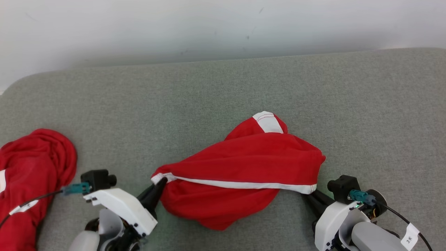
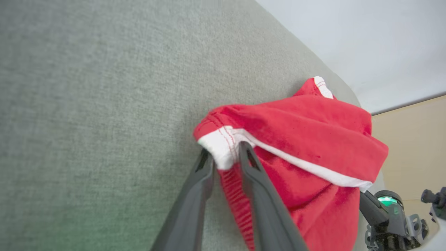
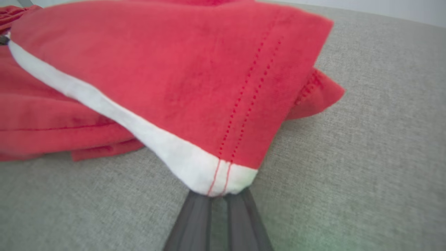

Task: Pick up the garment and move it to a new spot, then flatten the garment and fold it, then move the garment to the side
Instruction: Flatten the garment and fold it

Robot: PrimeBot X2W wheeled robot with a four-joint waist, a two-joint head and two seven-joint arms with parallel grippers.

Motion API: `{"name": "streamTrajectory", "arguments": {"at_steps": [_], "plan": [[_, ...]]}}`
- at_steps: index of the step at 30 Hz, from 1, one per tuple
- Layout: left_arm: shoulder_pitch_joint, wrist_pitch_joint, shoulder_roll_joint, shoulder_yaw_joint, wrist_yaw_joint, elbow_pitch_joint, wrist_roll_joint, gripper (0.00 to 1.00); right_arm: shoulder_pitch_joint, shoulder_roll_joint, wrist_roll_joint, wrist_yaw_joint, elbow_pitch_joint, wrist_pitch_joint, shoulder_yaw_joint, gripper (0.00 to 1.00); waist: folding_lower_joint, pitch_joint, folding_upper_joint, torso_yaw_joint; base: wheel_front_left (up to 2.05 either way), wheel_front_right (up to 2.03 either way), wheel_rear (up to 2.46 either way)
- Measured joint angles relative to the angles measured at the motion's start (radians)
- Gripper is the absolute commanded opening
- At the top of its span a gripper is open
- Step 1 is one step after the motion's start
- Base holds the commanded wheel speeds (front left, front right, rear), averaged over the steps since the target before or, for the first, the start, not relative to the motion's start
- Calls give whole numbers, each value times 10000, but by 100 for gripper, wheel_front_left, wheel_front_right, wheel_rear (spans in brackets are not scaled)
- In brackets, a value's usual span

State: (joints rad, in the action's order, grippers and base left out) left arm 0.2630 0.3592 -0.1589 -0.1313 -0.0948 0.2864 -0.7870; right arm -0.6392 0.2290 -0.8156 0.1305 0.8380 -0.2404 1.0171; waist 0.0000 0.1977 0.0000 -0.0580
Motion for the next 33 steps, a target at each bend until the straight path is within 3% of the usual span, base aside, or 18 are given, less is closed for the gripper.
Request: {"name": "streamTrajectory", "arguments": {"at_steps": [1,2,11,23,27,33], "plan": [[87,-17,4,-2,-42,27,-65,9,-42,-10,-58,0,23,-50,61,0,0,10,0,6,0,0,0],[159,-69,25,-17,-71,81,-142,0,-72,-10,-123,0,48,-67,115,0,0,14,0,9,0,0,0],[228,-619,-25,-148,-205,345,-215,0,-151,77,-401,0,8,-180,337,0,0,-333,0,-76,0,0,0],[184,-731,-537,-502,-282,-629,79,0,232,874,322,2,-1661,-222,-1383,0,0,-1056,0,-23,0,0,0],[1058,-199,-899,-763,-286,-769,257,0,-183,1062,320,2,-2054,-176,-1544,0,-1,-1029,0,-51,0,0,0],[3466,798,-1231,-1055,-299,-387,297,0,-2074,1563,-144,2,-2690,777,-1511,0,0,-418,0,-111,0,0,0]]}}
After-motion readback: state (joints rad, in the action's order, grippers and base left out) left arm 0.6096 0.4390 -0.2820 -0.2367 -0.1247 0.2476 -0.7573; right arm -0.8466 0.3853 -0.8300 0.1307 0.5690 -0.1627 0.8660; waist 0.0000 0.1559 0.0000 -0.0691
